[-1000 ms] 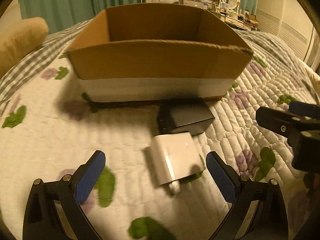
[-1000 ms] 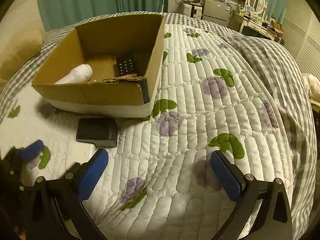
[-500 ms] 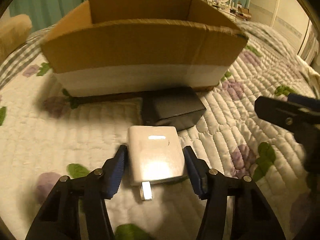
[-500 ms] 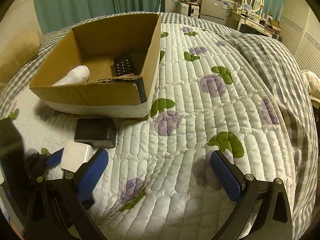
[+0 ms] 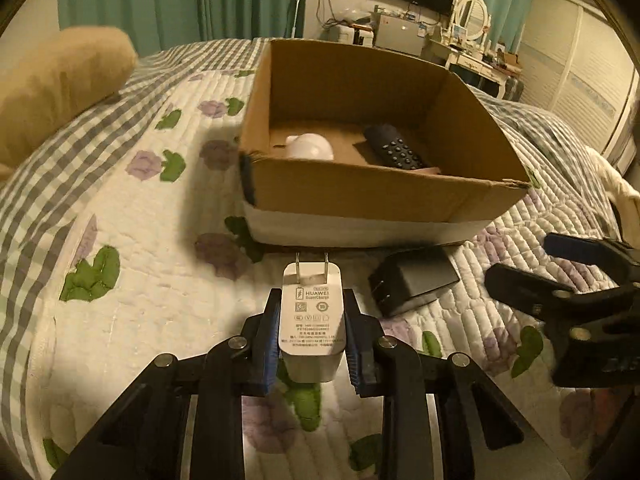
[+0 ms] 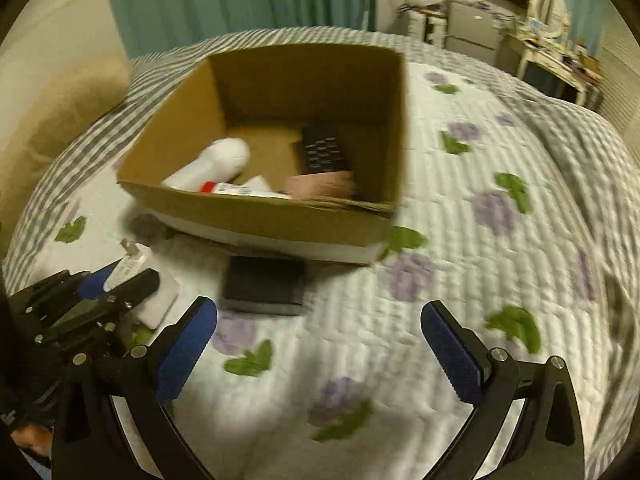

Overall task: Organize rigid objects
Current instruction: 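Grasp the white adapter with left tool while right tool grasps the black power bank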

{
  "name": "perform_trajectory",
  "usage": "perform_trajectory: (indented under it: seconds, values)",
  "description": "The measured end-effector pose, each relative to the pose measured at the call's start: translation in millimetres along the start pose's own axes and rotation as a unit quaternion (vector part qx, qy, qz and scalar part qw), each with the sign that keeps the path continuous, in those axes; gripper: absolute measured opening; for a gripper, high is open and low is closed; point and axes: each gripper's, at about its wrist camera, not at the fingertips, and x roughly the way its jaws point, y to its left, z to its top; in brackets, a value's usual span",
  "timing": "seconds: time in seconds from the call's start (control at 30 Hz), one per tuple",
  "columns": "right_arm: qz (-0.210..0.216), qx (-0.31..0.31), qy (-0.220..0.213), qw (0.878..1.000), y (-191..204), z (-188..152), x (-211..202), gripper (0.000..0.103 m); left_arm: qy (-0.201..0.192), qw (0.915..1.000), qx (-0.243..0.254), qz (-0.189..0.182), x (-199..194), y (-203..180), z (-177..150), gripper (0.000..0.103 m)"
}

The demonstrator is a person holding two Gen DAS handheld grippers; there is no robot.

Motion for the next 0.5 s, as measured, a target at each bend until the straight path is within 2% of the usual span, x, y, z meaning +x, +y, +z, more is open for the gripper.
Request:
perform_trajectory:
  seconds: [0.23, 0.43, 0.5]
  values:
    - [0.001, -0.024, 0.04, 0.999, 24.4, 3.3, 44.1, 0.102, -0.017, 0.9998, -0.008, -0.002, -10.8, 14.7, 1.3, 0.028]
    - [0.014, -0.013, 0.069, 0.997, 26.0, 3.4, 73.0, 0.088, -0.02, 0.9998, -0.005, 0.005, -12.4, 15.9, 3.5, 0.028]
    - [0.023, -0.008, 0.075, 0.997, 24.0, 4.2, 76.6, 0.08, -0.018, 0.9998, -0.003, 0.005, -11.2, 14.2, 2.8, 0.028]
